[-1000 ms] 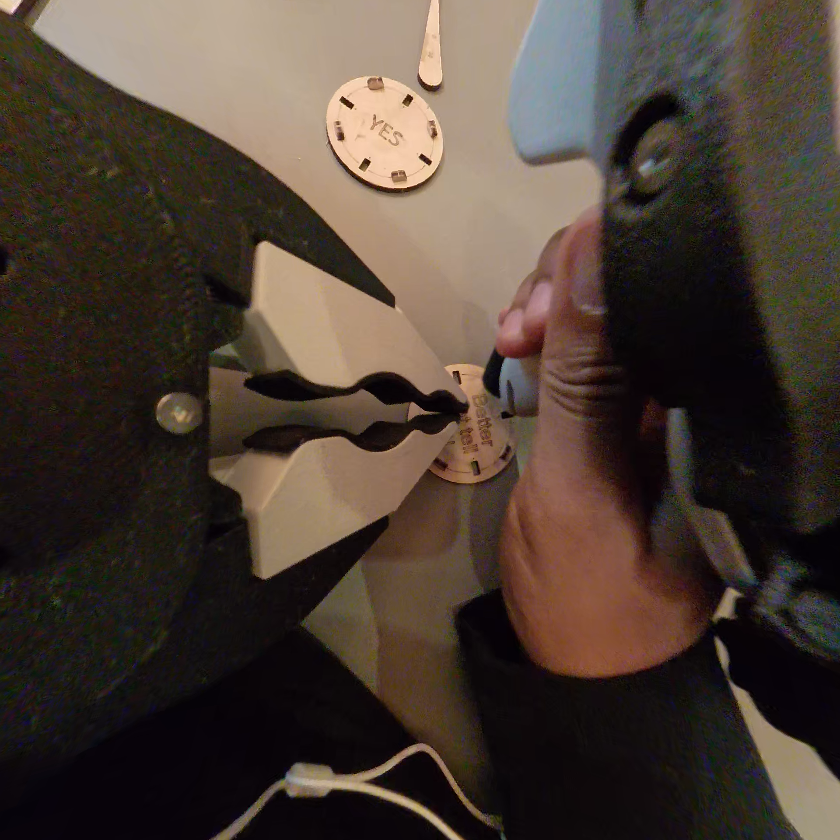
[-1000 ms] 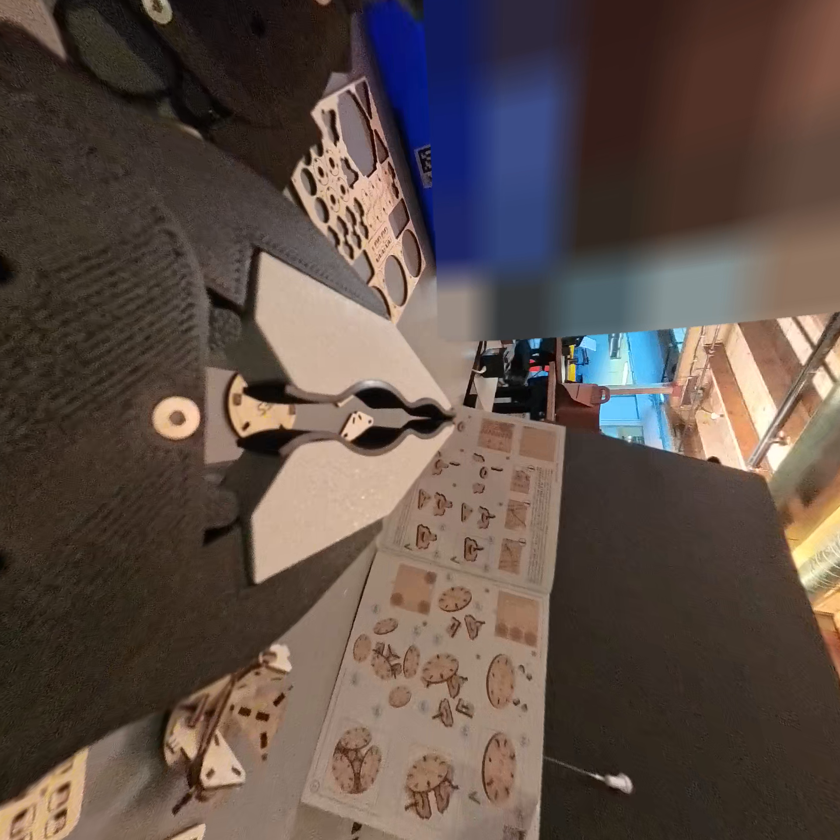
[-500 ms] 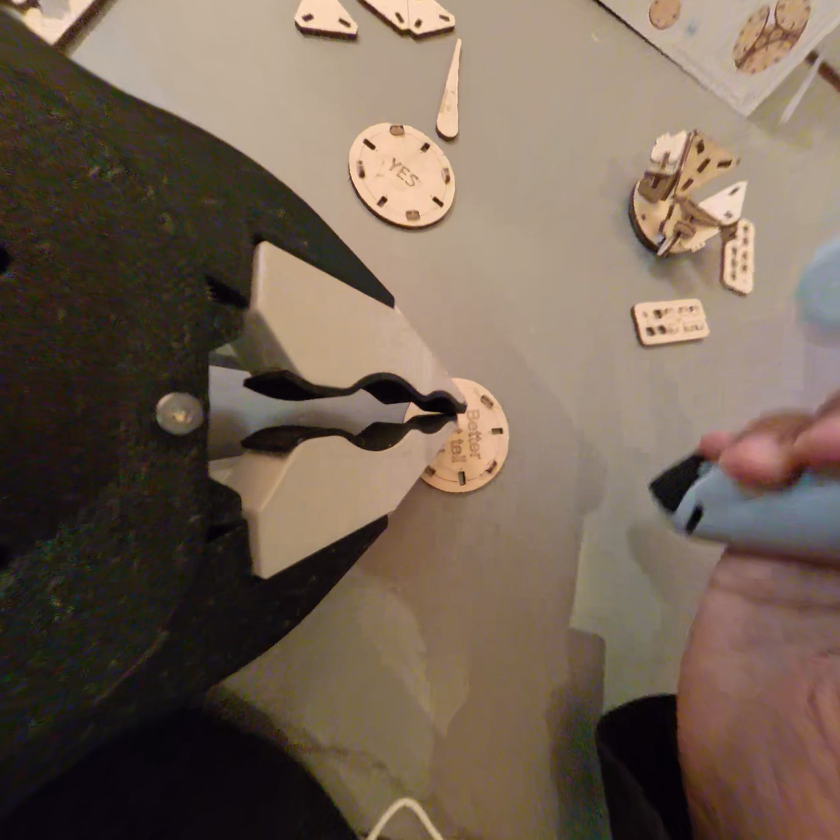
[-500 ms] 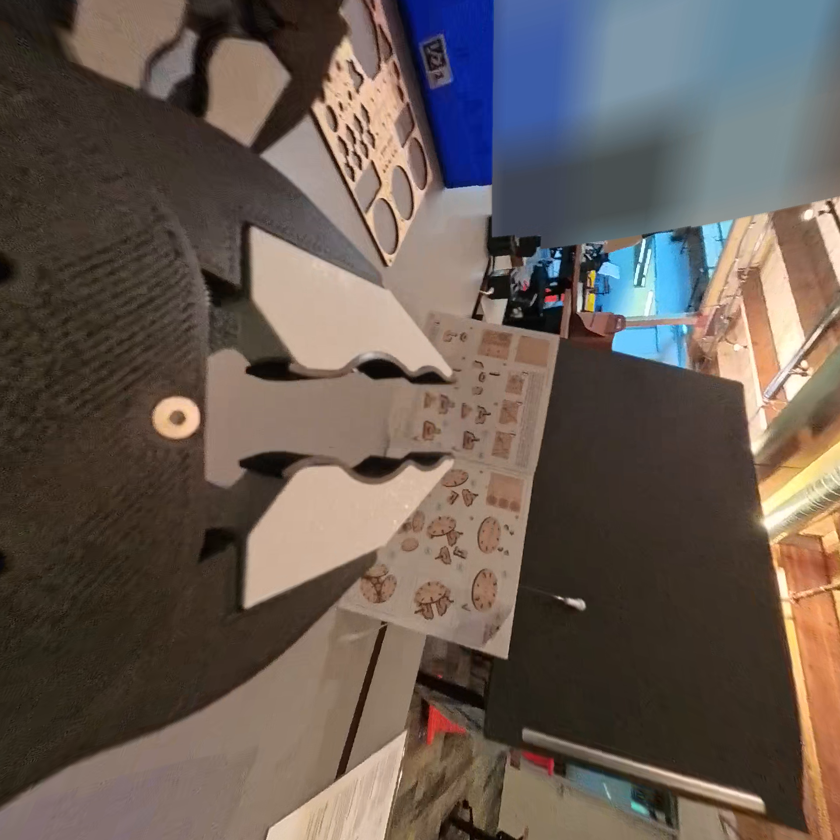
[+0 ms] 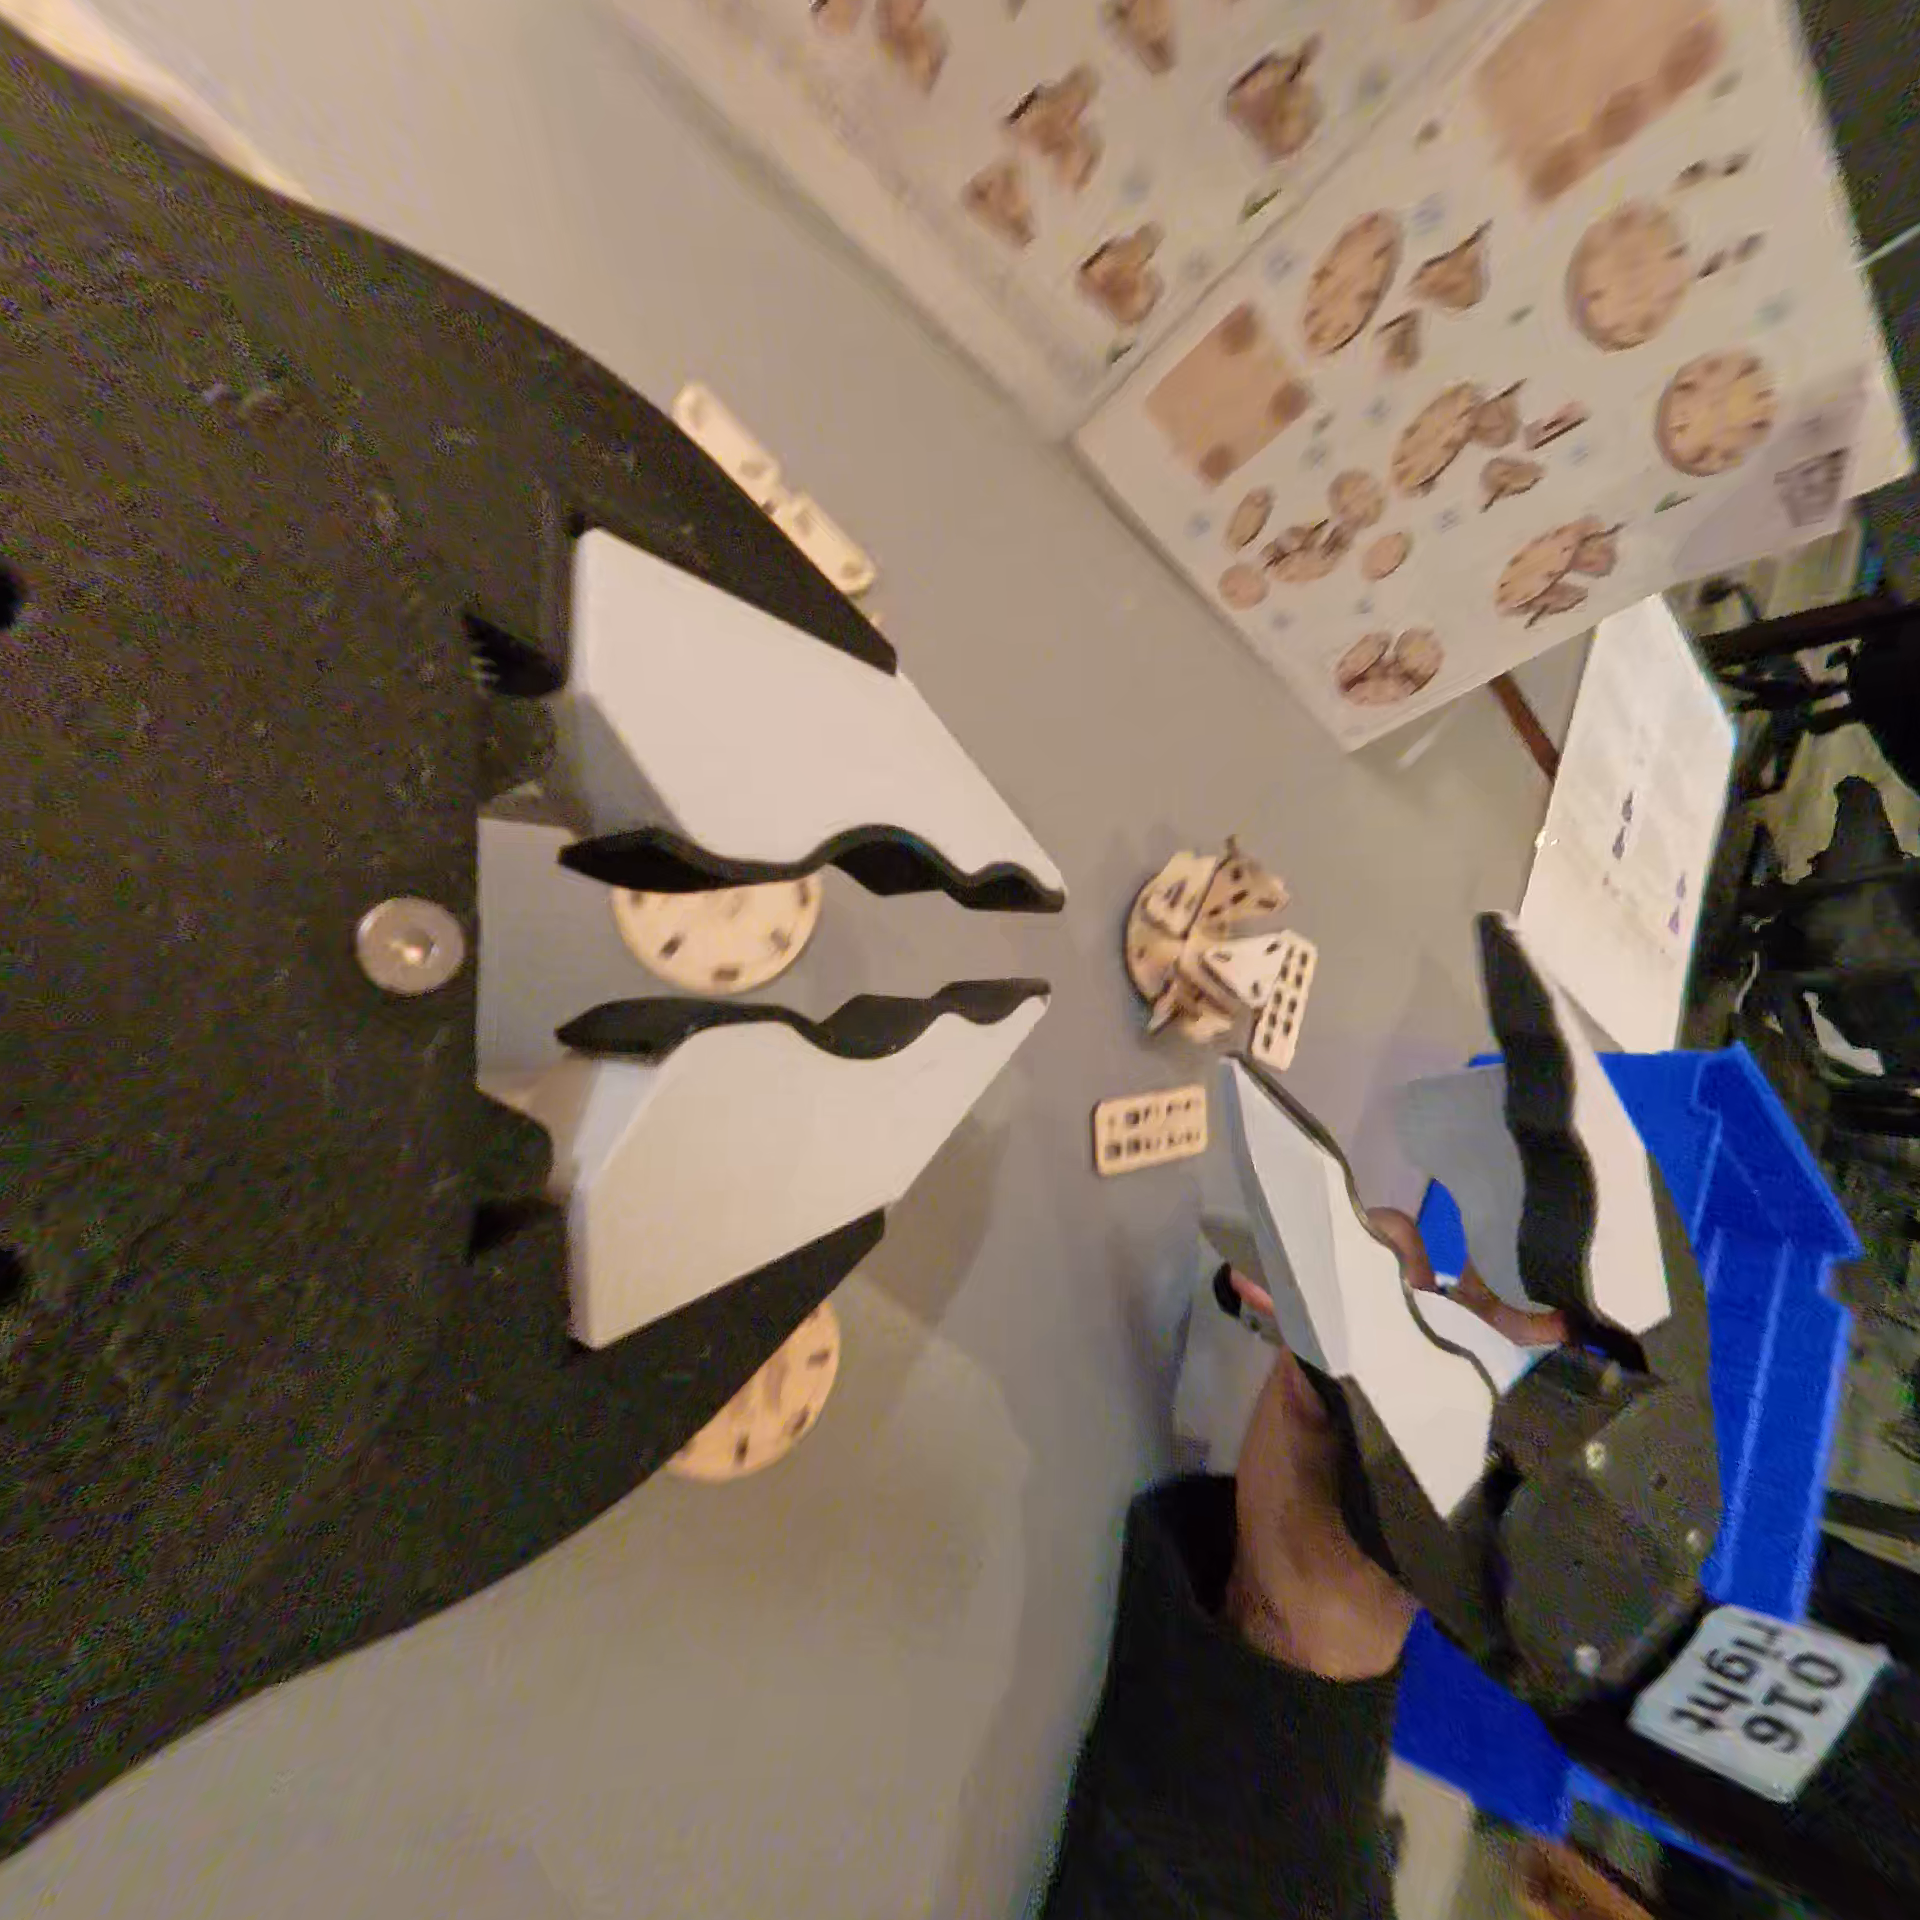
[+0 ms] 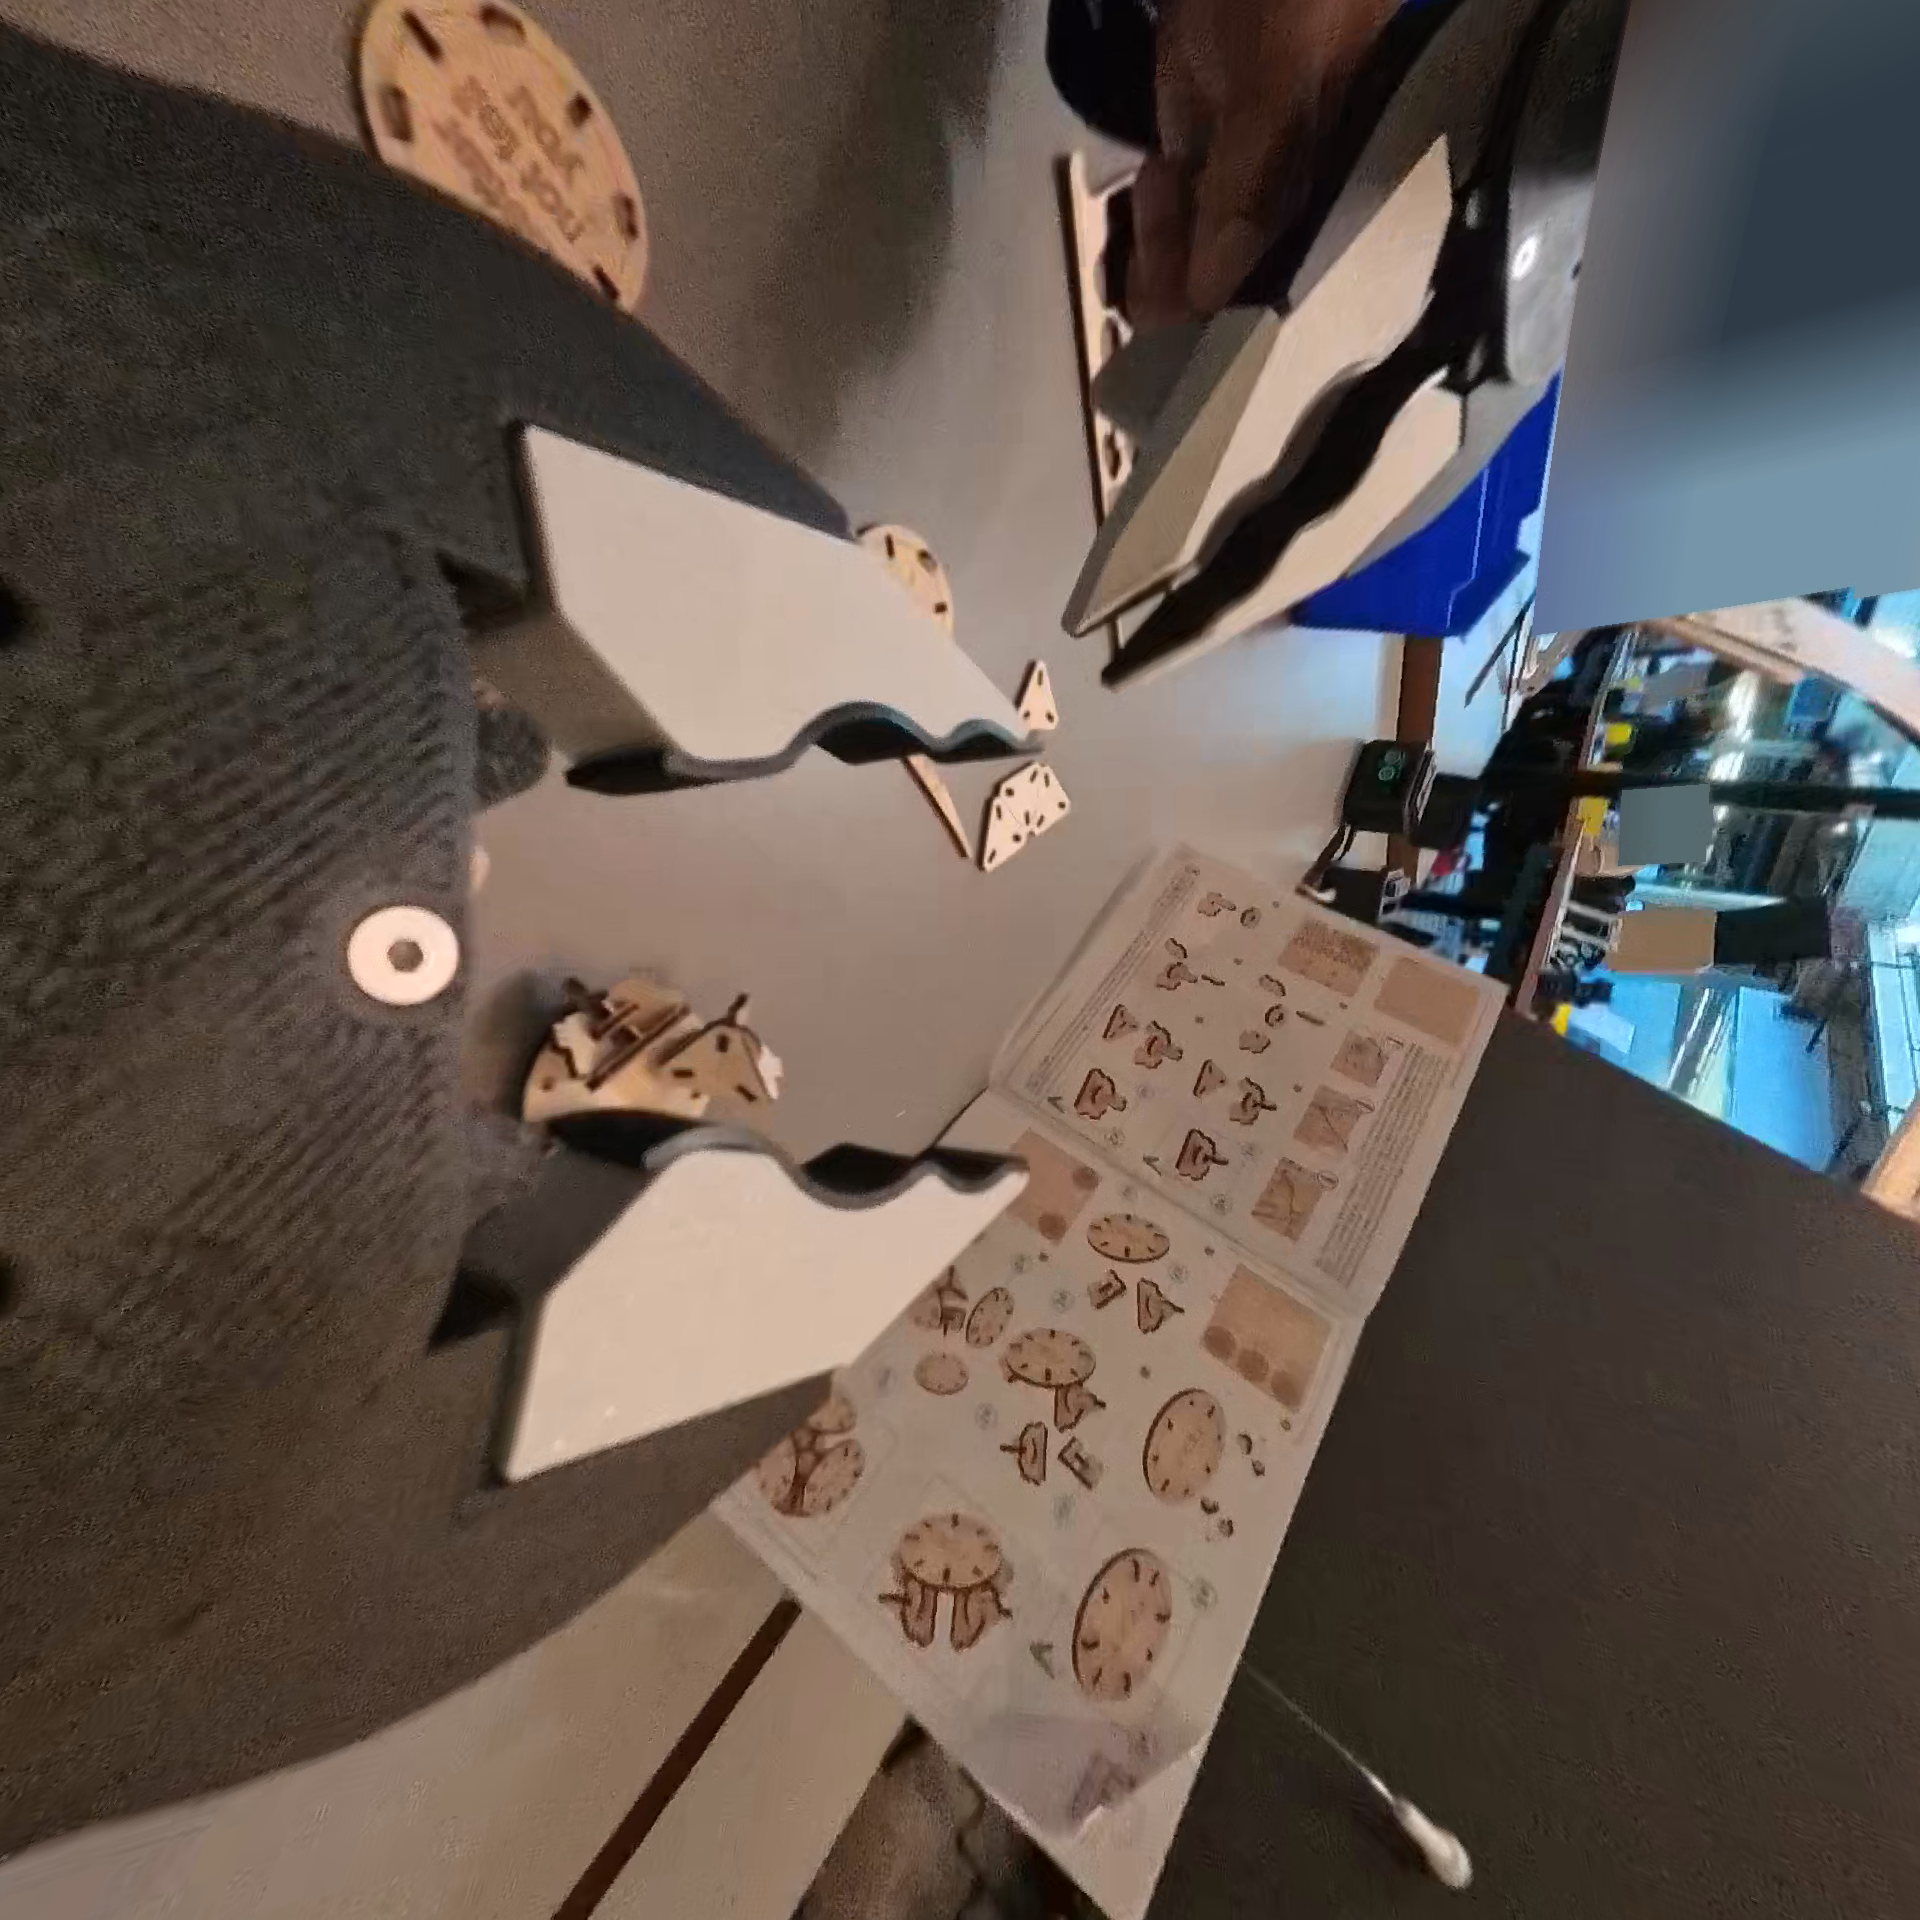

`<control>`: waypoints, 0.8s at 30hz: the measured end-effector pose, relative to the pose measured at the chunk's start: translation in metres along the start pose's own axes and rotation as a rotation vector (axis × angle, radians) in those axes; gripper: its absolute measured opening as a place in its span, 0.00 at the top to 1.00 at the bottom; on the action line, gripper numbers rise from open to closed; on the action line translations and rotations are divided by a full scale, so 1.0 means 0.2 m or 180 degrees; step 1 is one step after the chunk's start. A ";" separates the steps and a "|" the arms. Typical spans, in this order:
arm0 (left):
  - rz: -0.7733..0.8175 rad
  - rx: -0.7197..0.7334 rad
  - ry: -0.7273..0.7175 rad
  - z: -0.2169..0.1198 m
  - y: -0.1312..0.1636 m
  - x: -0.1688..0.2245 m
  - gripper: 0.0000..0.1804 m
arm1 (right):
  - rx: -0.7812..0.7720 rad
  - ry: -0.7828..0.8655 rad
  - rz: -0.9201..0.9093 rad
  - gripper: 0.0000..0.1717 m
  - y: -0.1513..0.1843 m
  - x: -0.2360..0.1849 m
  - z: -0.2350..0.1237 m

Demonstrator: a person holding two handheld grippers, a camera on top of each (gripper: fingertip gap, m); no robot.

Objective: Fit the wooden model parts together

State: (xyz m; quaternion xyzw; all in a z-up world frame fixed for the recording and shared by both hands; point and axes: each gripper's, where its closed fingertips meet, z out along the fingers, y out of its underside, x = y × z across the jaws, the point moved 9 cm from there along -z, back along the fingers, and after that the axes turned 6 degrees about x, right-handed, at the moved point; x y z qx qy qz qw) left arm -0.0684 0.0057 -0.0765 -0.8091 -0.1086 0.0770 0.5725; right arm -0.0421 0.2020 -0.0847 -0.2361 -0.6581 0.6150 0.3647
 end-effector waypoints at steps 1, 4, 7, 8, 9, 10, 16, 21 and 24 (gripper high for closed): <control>0.0104 0.0000 0.0003 0.04 -0.02 -0.03 0.93 | 0.0009 -0.0123 0.0181 0.60 0.01 0.03 0.01; 0.0076 0.0164 0.0024 0.12 -0.06 -0.14 0.92 | -0.0005 -0.0320 0.0668 0.63 0.05 0.06 -0.04; -0.0294 0.0475 0.0176 0.12 -0.04 -0.19 0.89 | 0.0418 -0.0065 0.1083 0.65 0.06 0.11 -0.17; -0.0357 0.0491 0.0229 0.12 -0.03 -0.19 0.87 | 0.0556 -0.0006 0.1154 0.65 0.04 0.13 -0.19; -0.0355 0.0442 0.0229 0.10 -0.04 -0.20 0.85 | 0.0635 0.0026 0.1123 0.67 0.02 0.15 -0.21; -0.0306 0.0409 0.0216 0.08 -0.04 -0.20 0.82 | 0.0650 0.0048 0.1011 0.69 0.00 0.15 -0.21; -0.0239 0.0803 0.0205 -0.10 -0.04 -0.21 0.77 | 0.1196 -0.0262 0.1286 0.64 -0.09 0.10 -0.23; -0.0316 0.0674 0.0383 -0.15 0.03 -0.25 0.78 | 0.0629 -0.0245 0.0575 0.83 -0.04 0.06 -0.21; -0.0197 0.0439 0.0389 -0.15 0.07 -0.24 0.77 | 0.0263 -0.0314 0.0353 0.76 -0.01 0.01 -0.17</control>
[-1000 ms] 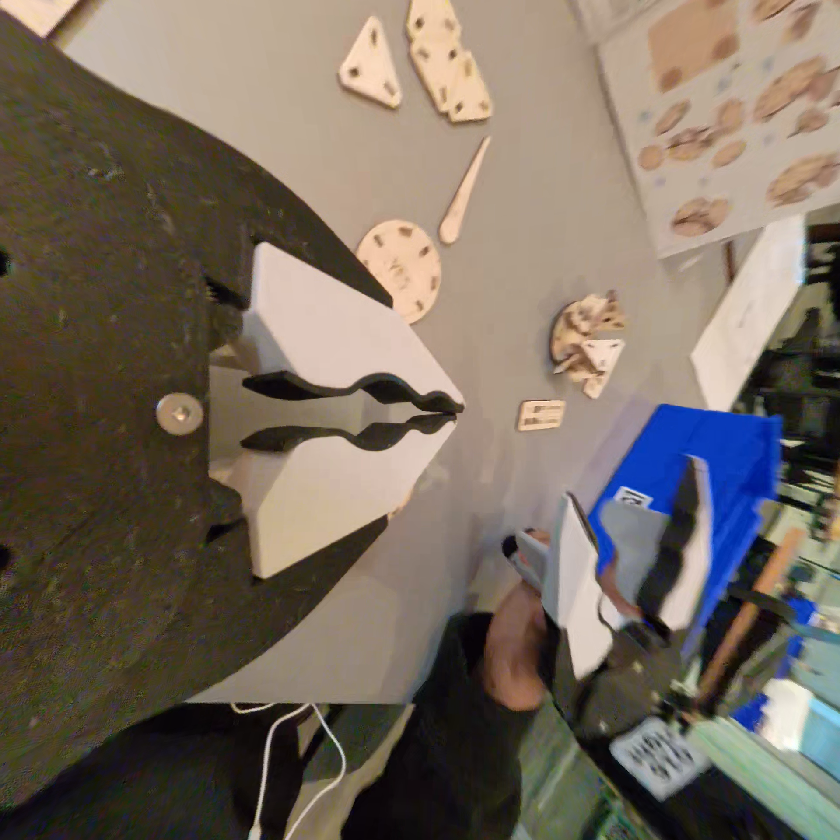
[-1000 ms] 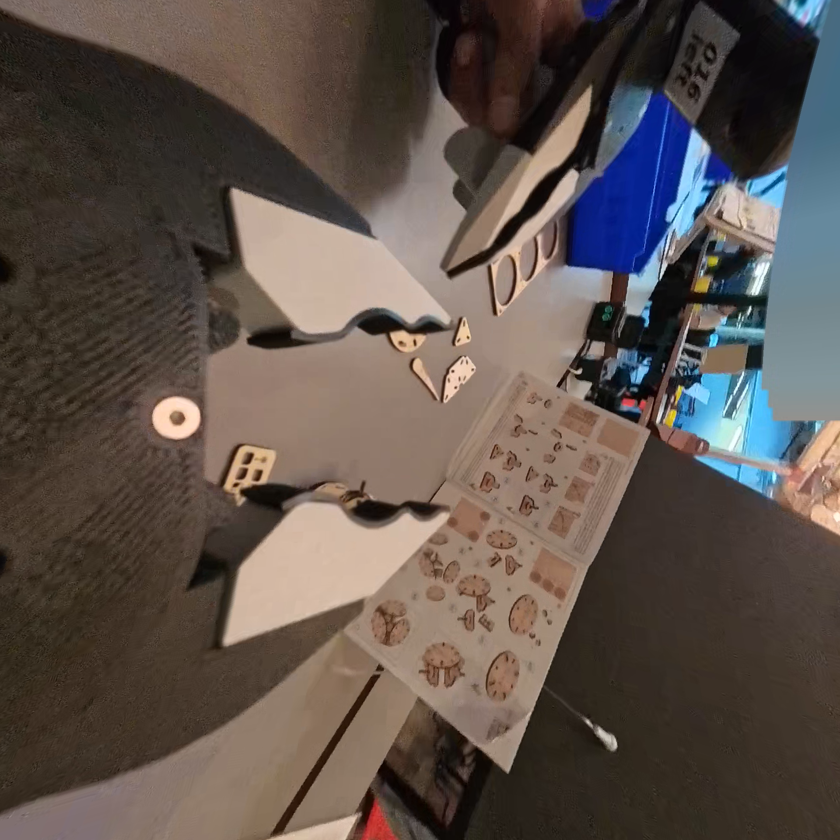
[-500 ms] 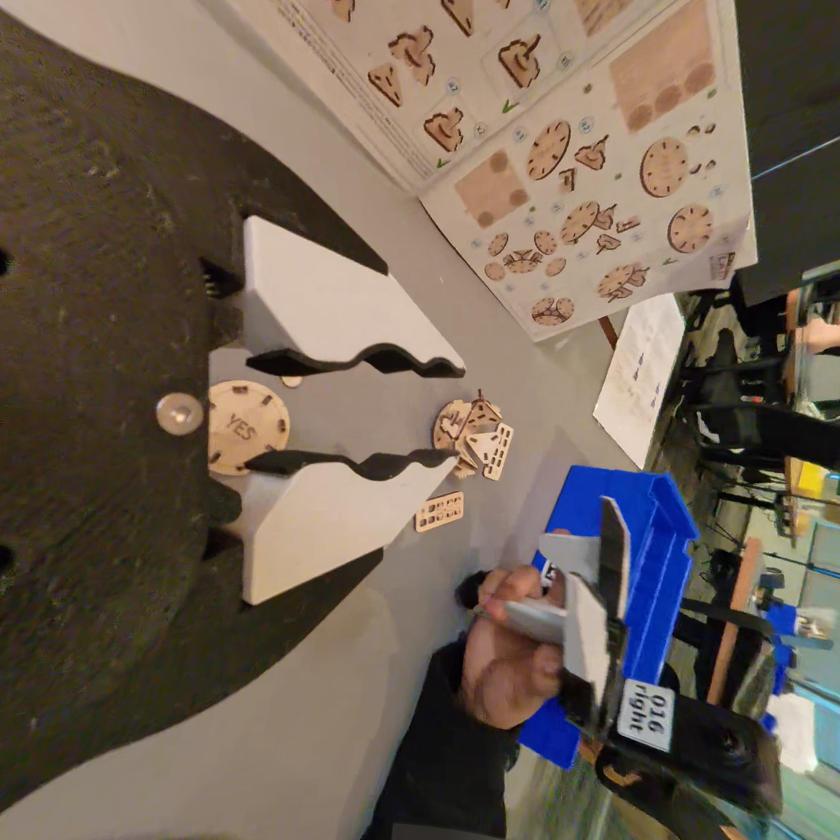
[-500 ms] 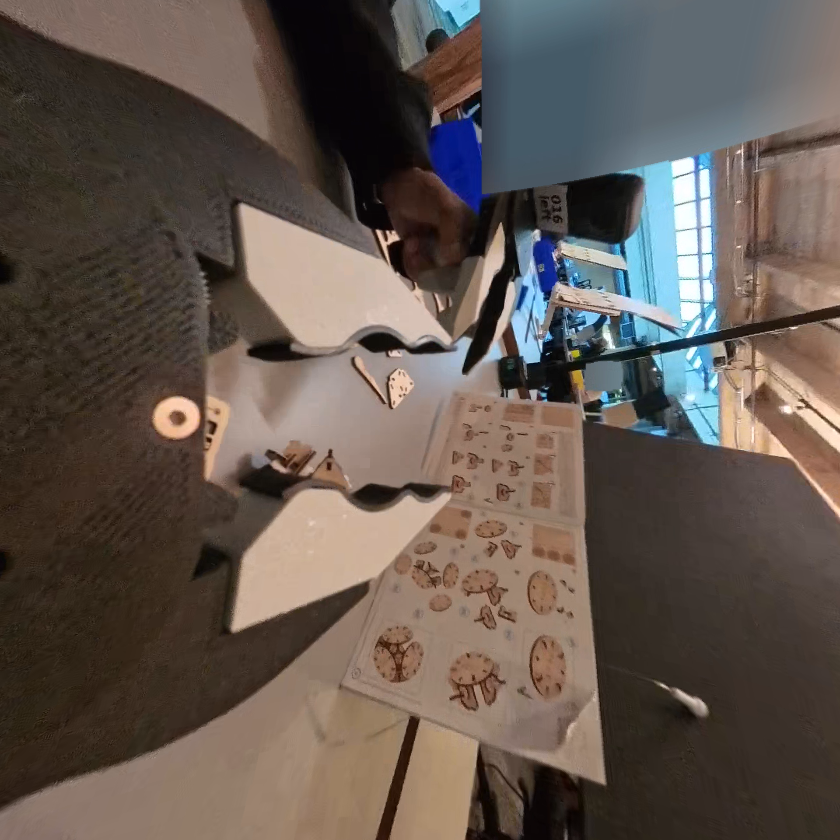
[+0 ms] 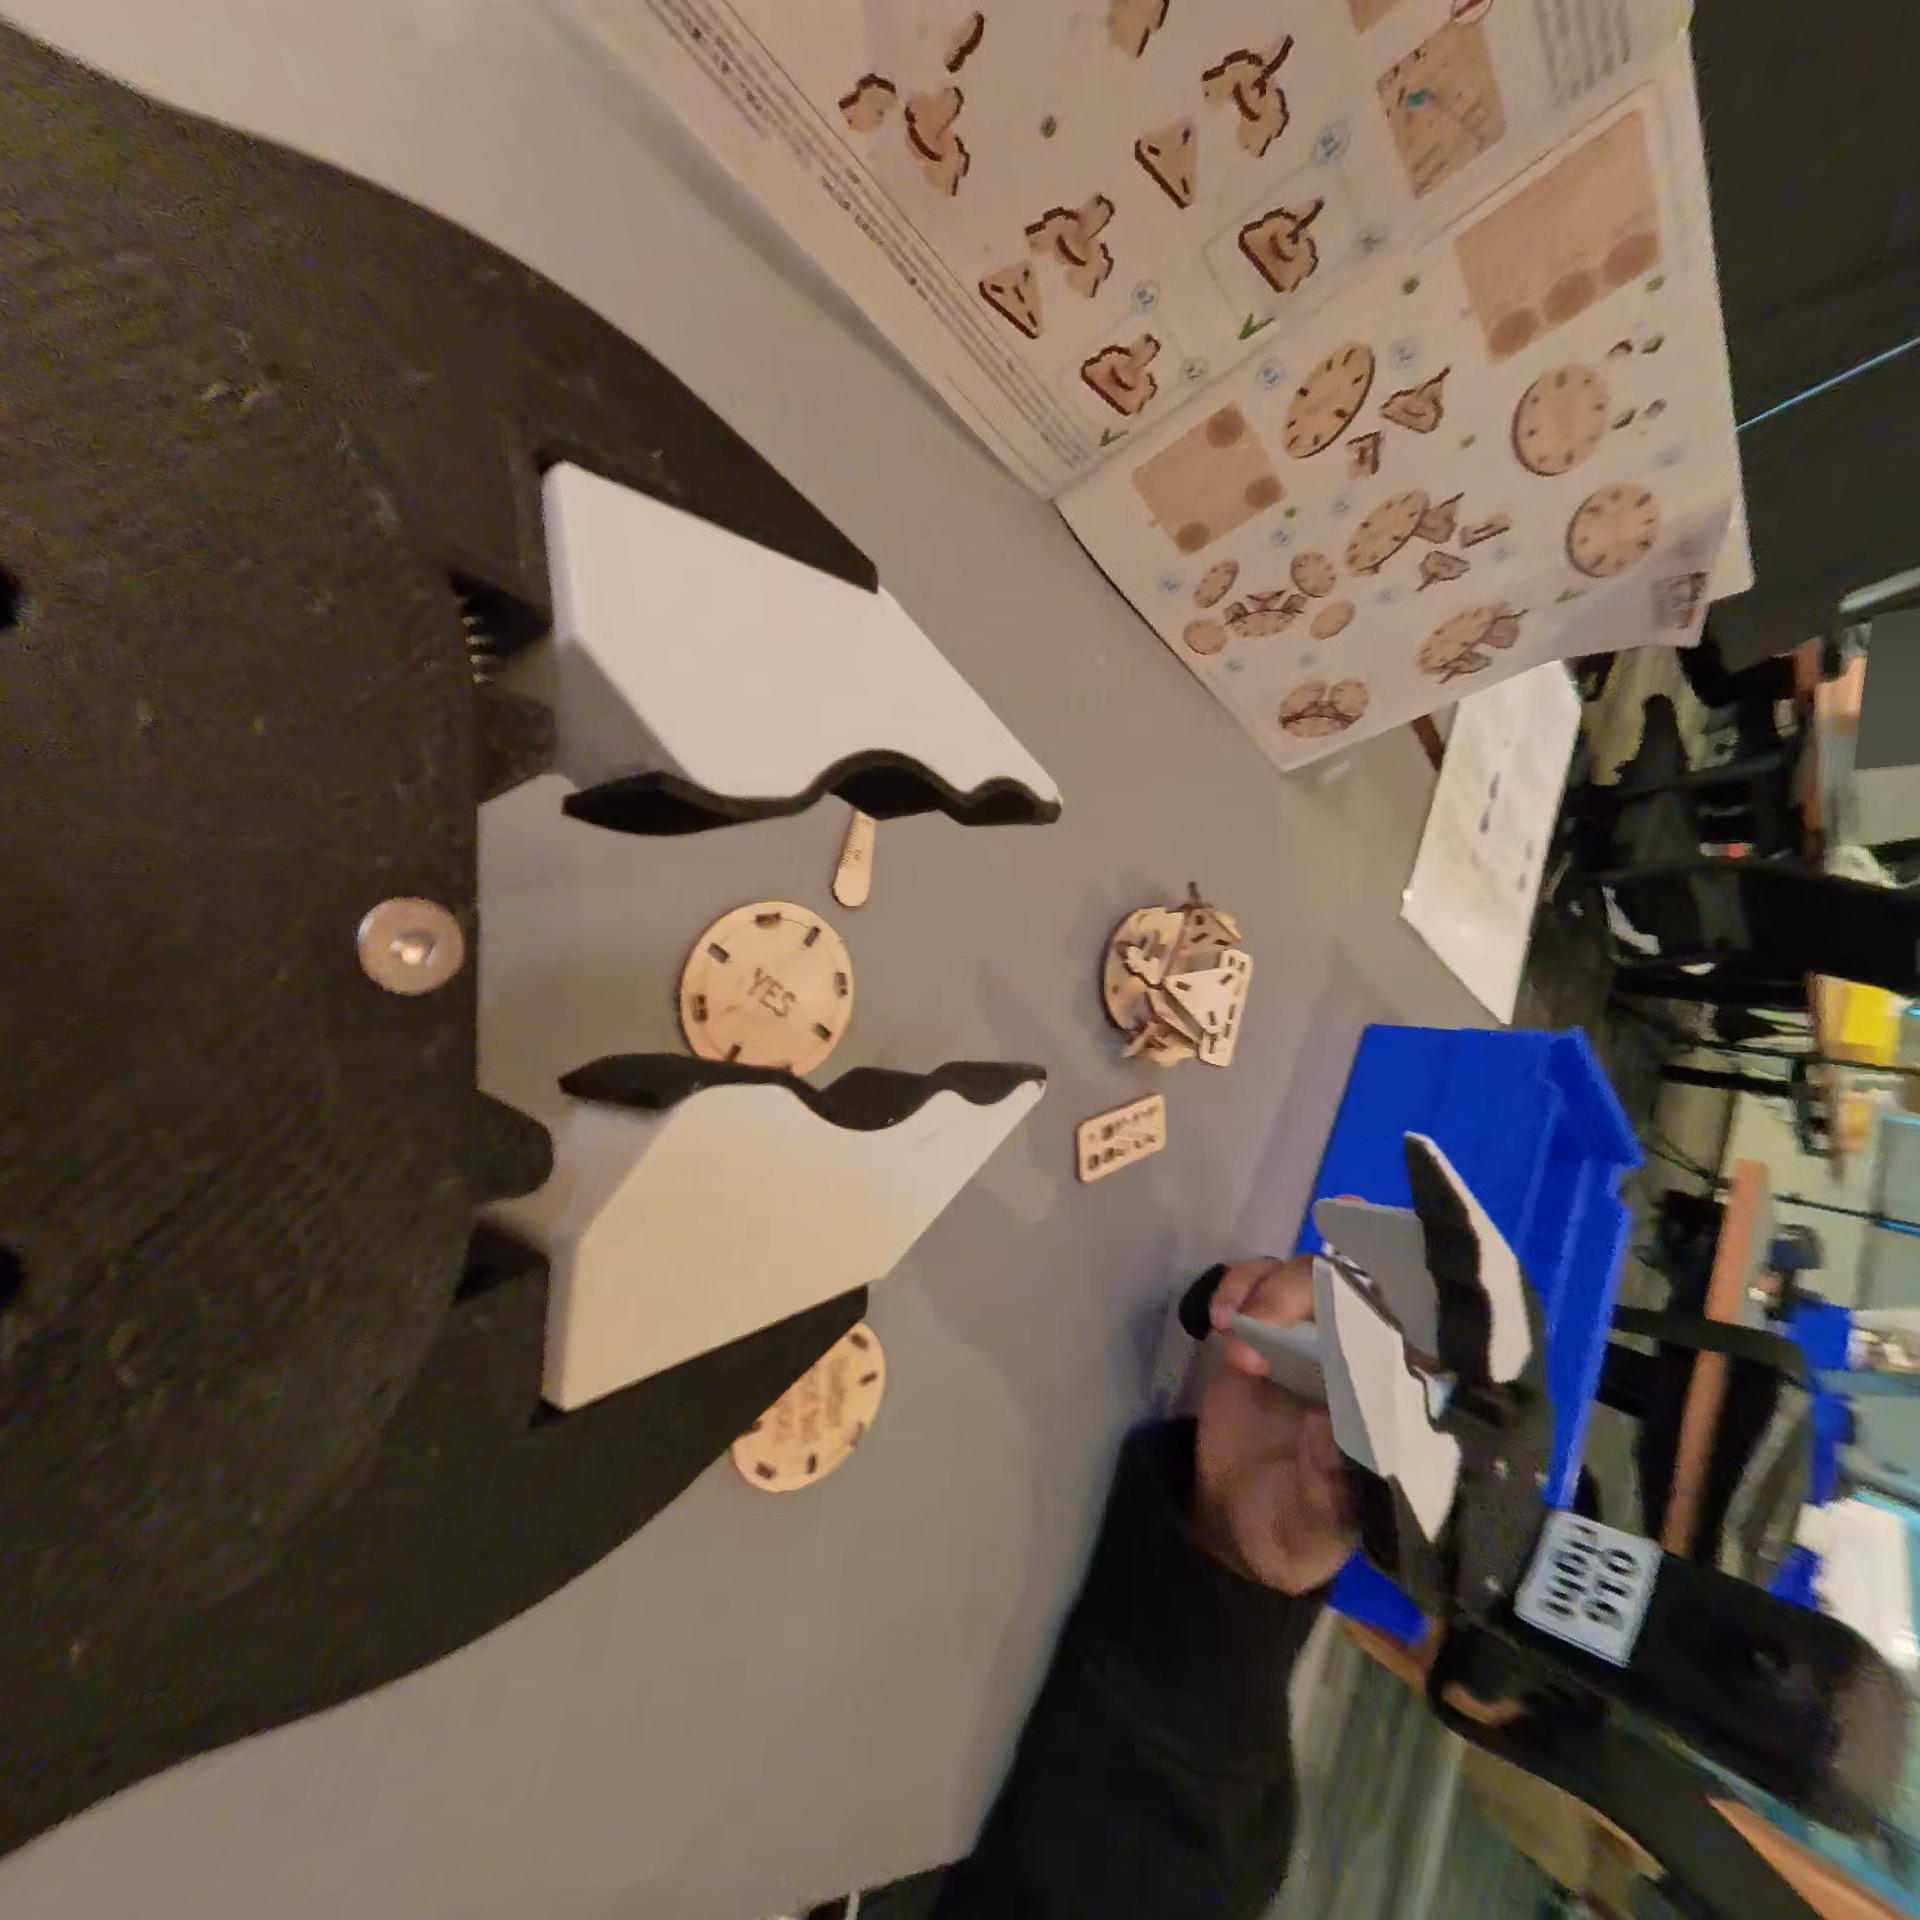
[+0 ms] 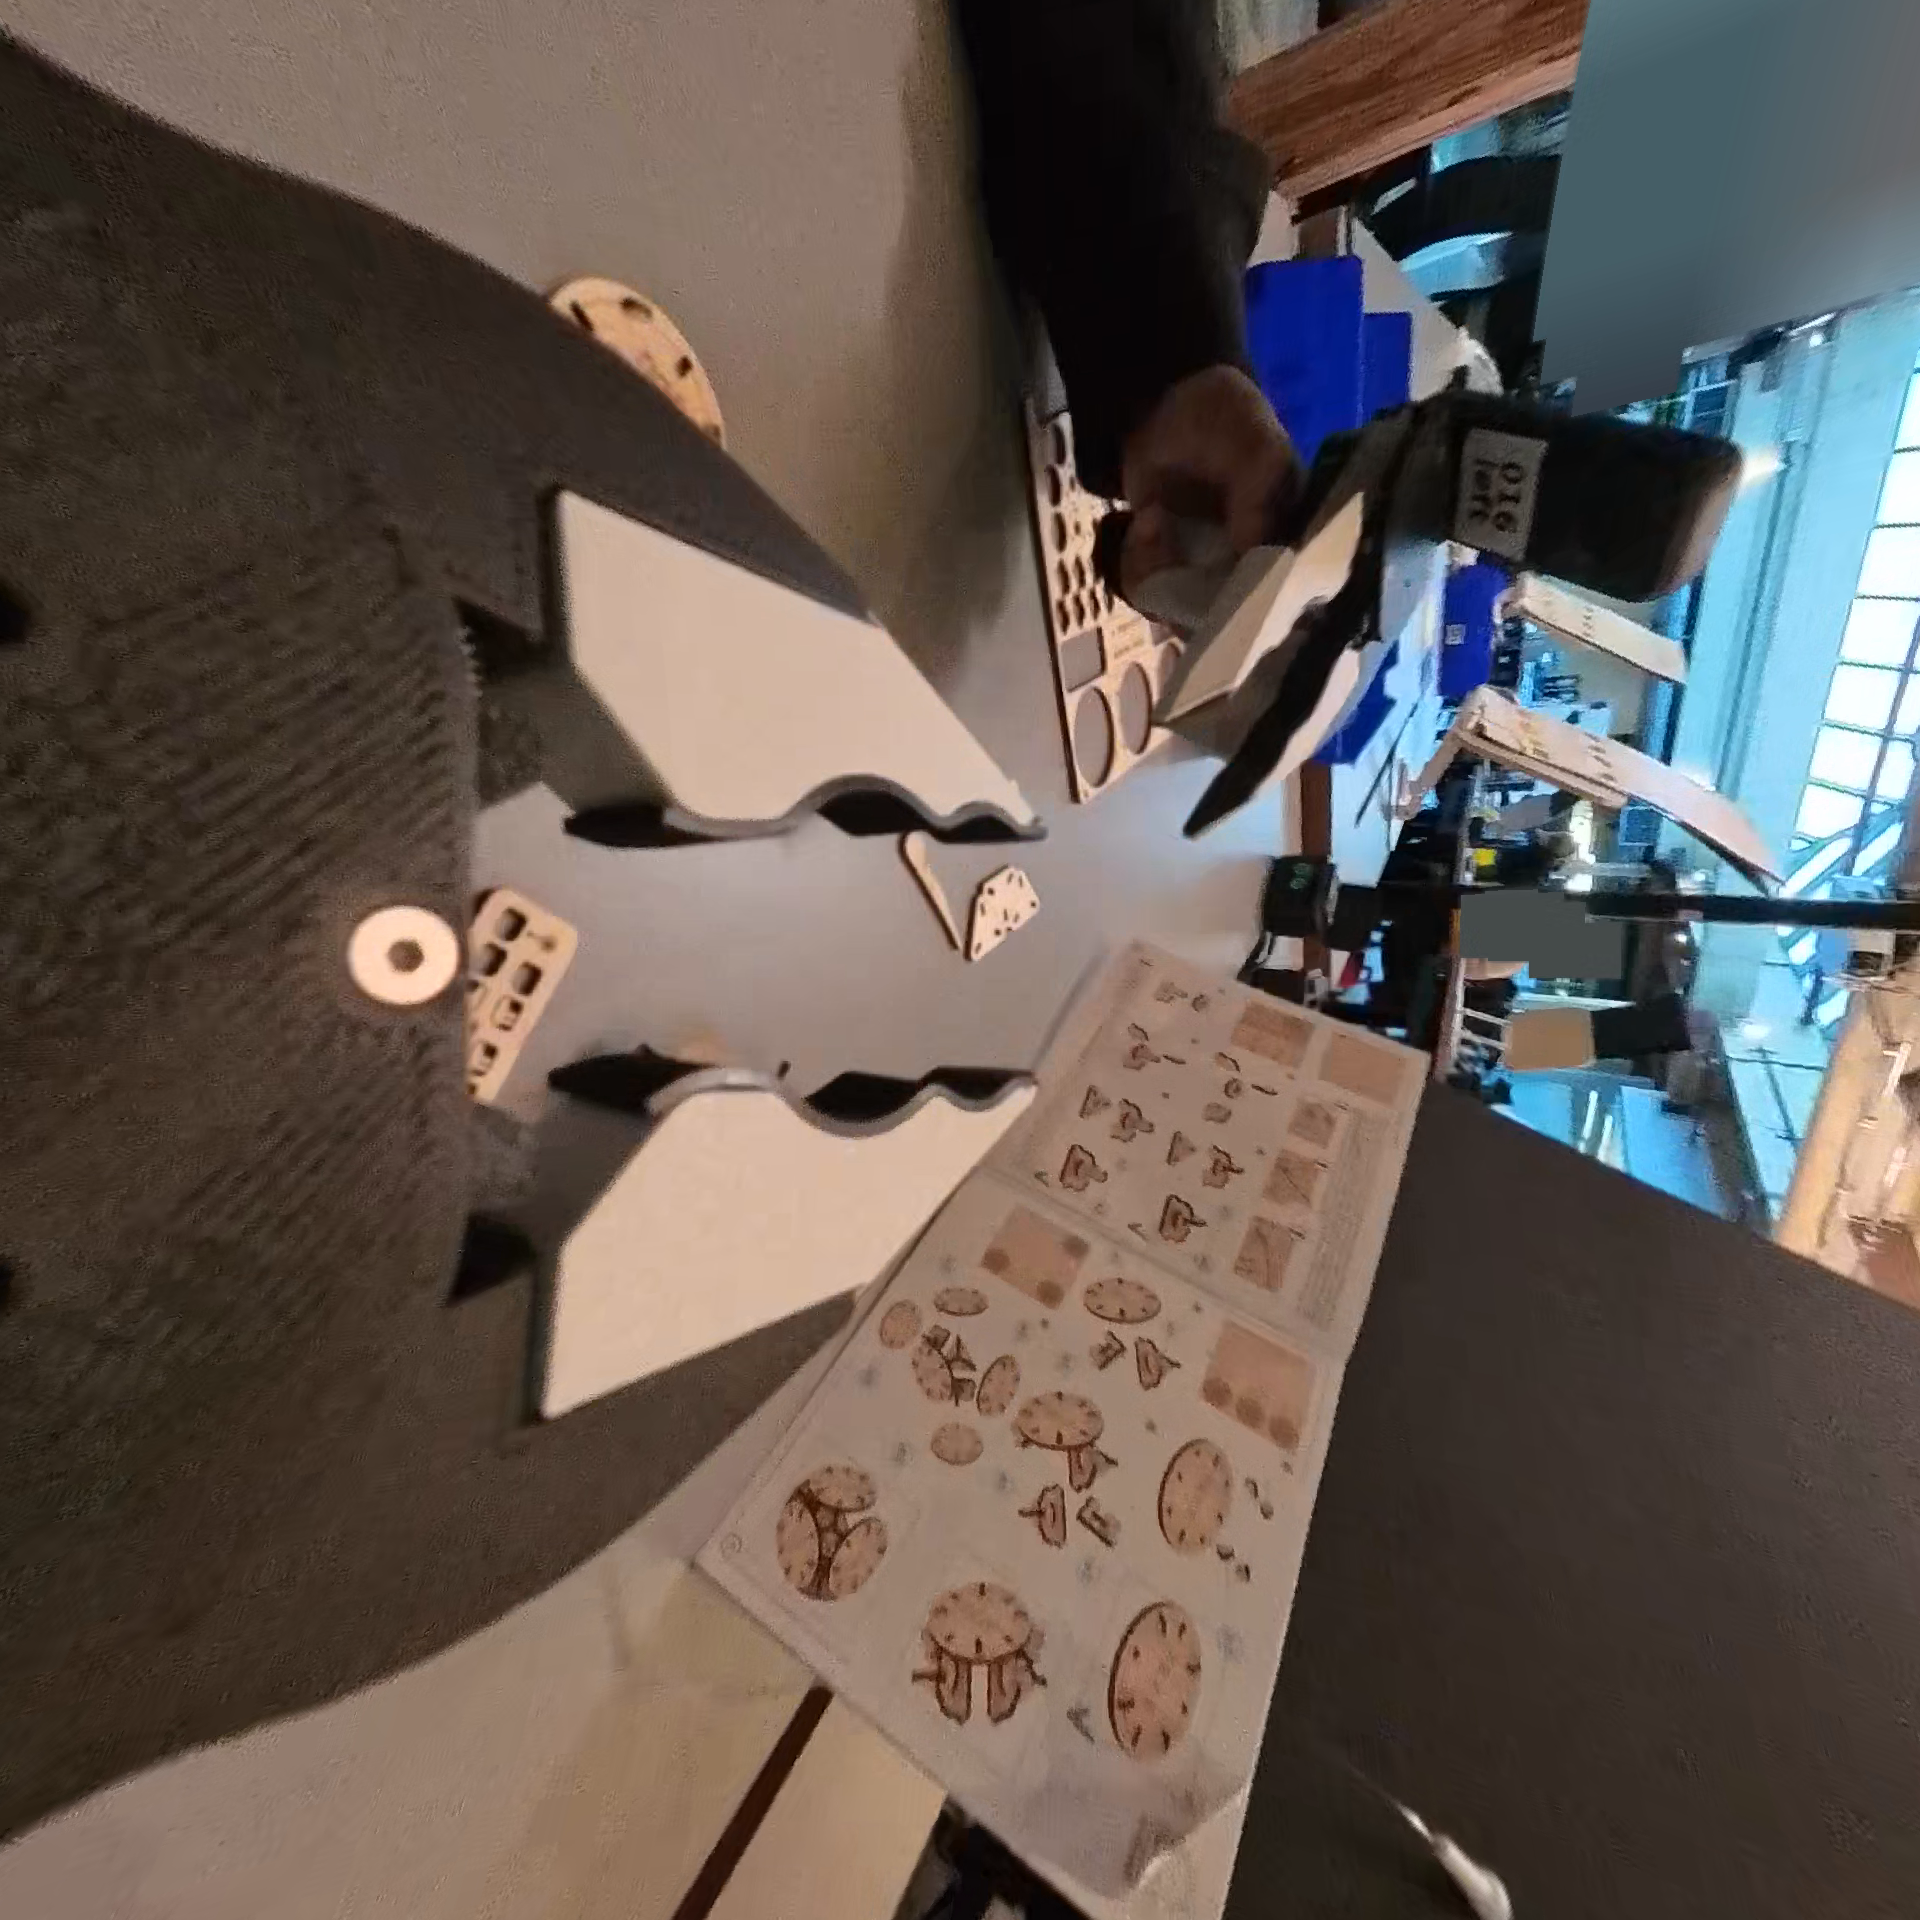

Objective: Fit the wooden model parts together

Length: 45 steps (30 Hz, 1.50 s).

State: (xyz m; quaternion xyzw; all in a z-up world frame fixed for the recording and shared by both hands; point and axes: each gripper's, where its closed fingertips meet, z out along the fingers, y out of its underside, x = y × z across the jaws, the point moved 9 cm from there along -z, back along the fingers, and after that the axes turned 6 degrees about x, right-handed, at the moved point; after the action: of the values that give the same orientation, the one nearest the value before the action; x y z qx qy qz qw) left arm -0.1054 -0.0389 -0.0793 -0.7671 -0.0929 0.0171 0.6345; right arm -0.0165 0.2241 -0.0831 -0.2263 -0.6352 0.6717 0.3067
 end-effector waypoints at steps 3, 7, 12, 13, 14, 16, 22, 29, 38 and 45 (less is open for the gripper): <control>0.0066 -0.0107 0.0170 0.01 0.01 0.03 0.65 | -0.0314 -0.0245 -0.0041 0.66 0.03 -0.08 0.06; 0.0146 -0.0349 0.0519 0.11 0.07 0.12 0.65 | -0.0796 -0.0514 -0.0310 0.62 0.10 -0.19 0.13; 0.0251 -0.0679 0.0957 0.20 0.15 0.23 0.86 | -0.1251 -0.0956 -0.0515 0.87 0.16 -0.28 0.14; 0.0249 -0.0730 0.1103 0.21 0.17 0.26 1.00 | -0.1307 -0.1073 -0.0539 1.00 0.17 -0.29 0.14; 0.0215 -0.0747 0.1154 0.22 0.17 0.27 1.00 | -0.1283 -0.1073 -0.0528 1.00 0.16 -0.29 0.14; 0.0147 -0.0796 0.1185 0.24 0.19 0.28 0.96 | -0.1175 -0.1061 -0.0452 0.89 0.16 -0.27 0.13; 0.0144 -0.0714 0.1036 0.26 0.19 0.28 1.00 | -0.1344 -0.1247 -0.0255 1.00 0.19 -0.25 0.11; 0.0036 -0.0648 0.0948 0.28 0.19 0.28 1.00 | -0.1544 -0.1318 -0.0275 1.00 0.24 -0.26 0.11; -0.0195 -0.0718 0.1173 0.30 0.20 0.32 1.00 | -0.1618 -0.1302 -0.0046 1.00 0.24 -0.24 0.12; -0.0269 -0.0538 0.1014 0.28 0.19 0.27 0.93 | -0.1766 -0.1196 0.0064 0.80 0.26 -0.23 0.14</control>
State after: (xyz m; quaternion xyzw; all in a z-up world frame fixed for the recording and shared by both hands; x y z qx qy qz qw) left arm -0.0564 0.0177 -0.1227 -0.8061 -0.0245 -0.1391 0.5746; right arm -0.0102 0.1716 -0.1350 -0.1796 -0.8371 0.5061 0.1042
